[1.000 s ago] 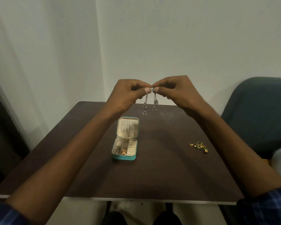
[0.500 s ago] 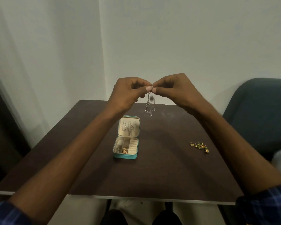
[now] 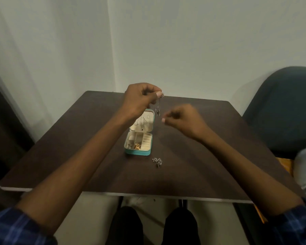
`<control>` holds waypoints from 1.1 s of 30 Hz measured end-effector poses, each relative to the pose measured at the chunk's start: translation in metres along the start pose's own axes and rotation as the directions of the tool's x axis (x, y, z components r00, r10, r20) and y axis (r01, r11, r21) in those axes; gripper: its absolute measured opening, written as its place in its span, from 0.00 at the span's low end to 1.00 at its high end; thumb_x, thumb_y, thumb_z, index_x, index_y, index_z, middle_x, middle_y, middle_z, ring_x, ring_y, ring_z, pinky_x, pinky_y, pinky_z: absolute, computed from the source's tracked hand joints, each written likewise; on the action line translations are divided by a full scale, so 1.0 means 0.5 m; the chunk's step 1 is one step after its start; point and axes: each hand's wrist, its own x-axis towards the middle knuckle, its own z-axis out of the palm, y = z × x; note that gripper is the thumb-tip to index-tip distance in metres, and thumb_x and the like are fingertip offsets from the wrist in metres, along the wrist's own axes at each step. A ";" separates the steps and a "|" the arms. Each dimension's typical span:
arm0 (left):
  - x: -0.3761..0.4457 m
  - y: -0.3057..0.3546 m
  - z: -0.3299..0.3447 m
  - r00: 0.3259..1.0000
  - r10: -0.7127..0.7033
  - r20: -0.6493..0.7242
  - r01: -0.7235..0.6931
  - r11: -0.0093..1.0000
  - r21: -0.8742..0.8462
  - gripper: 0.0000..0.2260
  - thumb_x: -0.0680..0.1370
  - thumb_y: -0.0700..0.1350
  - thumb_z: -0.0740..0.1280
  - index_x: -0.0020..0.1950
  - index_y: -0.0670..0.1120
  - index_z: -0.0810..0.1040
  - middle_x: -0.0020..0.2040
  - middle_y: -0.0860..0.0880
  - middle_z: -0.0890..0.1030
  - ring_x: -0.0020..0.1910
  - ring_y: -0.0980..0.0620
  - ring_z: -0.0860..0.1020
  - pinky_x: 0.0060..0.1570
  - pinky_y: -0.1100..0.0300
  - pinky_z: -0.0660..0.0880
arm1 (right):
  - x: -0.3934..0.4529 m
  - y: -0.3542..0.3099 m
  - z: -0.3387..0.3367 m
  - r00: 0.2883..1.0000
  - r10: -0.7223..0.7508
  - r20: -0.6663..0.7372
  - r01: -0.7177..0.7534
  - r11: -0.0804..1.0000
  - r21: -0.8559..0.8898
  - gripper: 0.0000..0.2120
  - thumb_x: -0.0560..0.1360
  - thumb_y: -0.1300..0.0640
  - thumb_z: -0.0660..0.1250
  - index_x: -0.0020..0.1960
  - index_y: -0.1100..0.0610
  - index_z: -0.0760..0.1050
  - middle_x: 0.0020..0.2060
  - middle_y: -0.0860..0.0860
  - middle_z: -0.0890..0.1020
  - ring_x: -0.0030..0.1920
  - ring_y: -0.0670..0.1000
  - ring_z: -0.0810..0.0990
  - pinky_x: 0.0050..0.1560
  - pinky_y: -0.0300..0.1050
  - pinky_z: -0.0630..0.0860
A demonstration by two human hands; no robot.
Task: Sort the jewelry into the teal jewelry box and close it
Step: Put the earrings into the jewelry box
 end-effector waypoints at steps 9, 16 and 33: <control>-0.012 -0.054 0.012 0.996 -0.069 0.052 0.070 0.998 -0.006 0.02 0.75 0.40 0.68 0.45 0.45 0.80 0.37 0.50 0.80 0.32 0.60 0.75 0.31 0.70 0.71 | -0.081 0.095 0.137 0.932 0.071 0.355 0.044 0.951 -0.305 0.09 0.73 0.51 0.69 0.51 0.53 0.81 0.43 0.50 0.83 0.44 0.50 0.80 0.41 0.41 0.72; -0.019 -0.071 0.009 0.995 -0.087 0.048 0.086 0.996 0.018 0.02 0.75 0.41 0.69 0.44 0.47 0.80 0.39 0.50 0.81 0.34 0.58 0.76 0.31 0.68 0.72 | -0.083 0.092 0.181 0.882 0.125 0.454 0.095 0.897 -0.431 0.11 0.75 0.49 0.66 0.53 0.54 0.78 0.47 0.51 0.81 0.49 0.51 0.78 0.43 0.43 0.71; -0.028 -0.053 0.006 0.992 -0.092 0.086 0.091 0.996 0.015 0.04 0.77 0.41 0.66 0.44 0.48 0.77 0.39 0.51 0.78 0.36 0.57 0.75 0.32 0.67 0.72 | -0.051 0.078 0.073 0.985 0.040 0.166 -0.037 0.999 -0.023 0.03 0.76 0.59 0.64 0.44 0.53 0.73 0.37 0.47 0.79 0.36 0.45 0.76 0.39 0.40 0.72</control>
